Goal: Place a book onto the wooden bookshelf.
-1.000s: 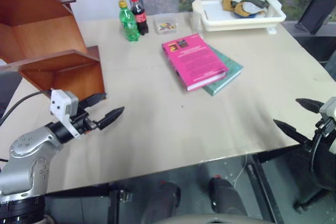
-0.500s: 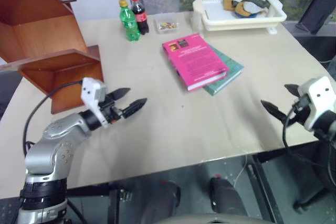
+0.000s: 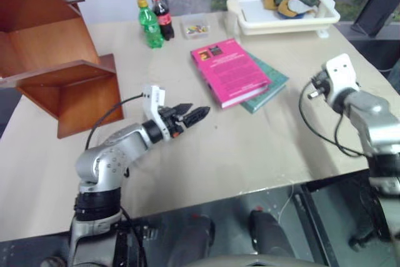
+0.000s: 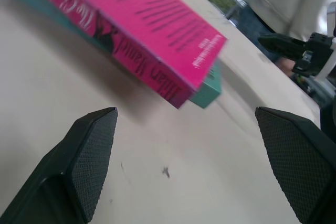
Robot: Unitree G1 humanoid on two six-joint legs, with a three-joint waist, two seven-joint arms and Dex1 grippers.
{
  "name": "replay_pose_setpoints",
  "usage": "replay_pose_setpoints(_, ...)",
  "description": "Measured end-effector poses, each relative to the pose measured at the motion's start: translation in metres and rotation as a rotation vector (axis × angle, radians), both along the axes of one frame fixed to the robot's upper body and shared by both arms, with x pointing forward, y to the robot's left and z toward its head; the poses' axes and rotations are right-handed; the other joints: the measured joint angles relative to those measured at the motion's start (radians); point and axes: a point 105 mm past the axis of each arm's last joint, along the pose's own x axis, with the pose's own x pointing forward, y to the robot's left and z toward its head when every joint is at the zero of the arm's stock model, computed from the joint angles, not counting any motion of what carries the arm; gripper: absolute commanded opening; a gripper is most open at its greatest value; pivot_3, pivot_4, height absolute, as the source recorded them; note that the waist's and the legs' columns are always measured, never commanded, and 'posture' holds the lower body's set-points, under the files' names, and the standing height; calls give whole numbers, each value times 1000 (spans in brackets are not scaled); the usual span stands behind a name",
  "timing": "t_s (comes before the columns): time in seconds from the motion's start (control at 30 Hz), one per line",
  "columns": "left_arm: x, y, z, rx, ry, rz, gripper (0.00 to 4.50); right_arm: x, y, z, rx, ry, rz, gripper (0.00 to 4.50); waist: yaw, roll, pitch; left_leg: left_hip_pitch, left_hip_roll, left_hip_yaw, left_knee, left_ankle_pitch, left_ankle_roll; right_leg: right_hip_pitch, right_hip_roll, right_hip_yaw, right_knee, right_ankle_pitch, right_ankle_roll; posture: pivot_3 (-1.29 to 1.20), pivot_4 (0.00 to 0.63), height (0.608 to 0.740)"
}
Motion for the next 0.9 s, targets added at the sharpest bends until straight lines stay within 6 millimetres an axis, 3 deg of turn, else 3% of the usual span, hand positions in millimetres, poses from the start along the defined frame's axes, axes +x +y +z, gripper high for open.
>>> replay_pose_setpoints(0.1, 9, -14, -9, -86, 98, 21, 4500, 17, 0, 2, -28, -18, -5, 64, 2, 0, 0, -2, 0, -2, 0, 0, 0, -1, -1, -1, 0, 0, 0, 0, 150, 740)
replay_pose_setpoints(0.2, 23, -29, -10, -183, 177, 56, 4500, 20, 7, 5, -26, -38, 60, 940, 2, -1, -1, -12, -1, -5, 1, 0, 0, -9, -2, -3, -1, 0, 0, 0, 150, 740)
replay_pose_setpoints(0.23, 30, -37, -8, -225, 207, 65, 4500, 16, 11, 9, -4, -62, 108, 1495, 2, -1, -1, -19, -3, -6, 2, 0, 0, -16, -4, -3, 0, 0, 0, 0, 150, 740)
replay_pose_setpoints(0.27, 32, -38, -8, -239, 215, 72, 4500, 14, 15, 10, 1, -70, 130, 1778, 0, -1, -1, -20, -3, -5, 3, 0, 0, -18, -4, -2, 1, 0, 0, 0, 150, 740)
replay_pose_setpoints(0.37, 39, -41, -6, -283, 243, 101, 4500, -22, 27, 14, 91, -106, 282, 3305, 0, -1, -1, -23, -2, -8, 2, 0, 0, -19, -4, -6, 0, 0, 0, 0, 150, 740)
replay_pose_setpoints(0.43, 40, -38, -5, -287, 249, 109, 4500, -63, 35, 14, 141, -88, 391, 4290, 1, 0, -1, -28, -3, -9, 2, 0, 0, -23, -5, -7, 0, 0, 0, 0, 150, 740)
replay_pose_setpoints(0.53, 42, -36, -6, -298, 270, 105, 4500, -112, 44, 27, 189, -70, 498, 4413, 4, 1, -1, -28, -4, -8, 3, 0, 0, -24, -6, -5, -1, 0, 0, 0, 150, 740)
replay_pose_setpoints(0.57, 43, -33, -8, -314, 285, 111, 4500, -138, 53, 34, 170, -53, 561, 4413, 11, 1, -1, -27, -4, -9, 4, 0, 0, -23, -5, -6, 0, 0, 0, 0, 150, 740)
replay_pose_setpoints(0.6, 45, -29, -10, -323, 299, 122, 4500, -153, 61, 41, 160, -57, 604, 4413, 7, 0, -1, -24, -3, -8, 4, 0, 0, -21, -4, -6, 1, 0, 0, 0, 150, 740)
replay_pose_setpoints(0.7, 51, -35, -9, -344, 327, 100, 4500, -180, 74, 53, 165, -62, 652, 4413, 12, -1, -1, -14, -3, -8, 4, -2, 4, -9, -4, -6, 1, 0, 1, 0, 150, 740)
replay_pose_setpoints(0.9, 59, -46, -3, -379, 349, 44, 4500, -200, 86, 50, 192, -31, 662, 4413, 20, -1, -1, -12, -3, -7, 8, 0, 0, -6, -3, -6, 2, 3, 4, 0, 150, 740)
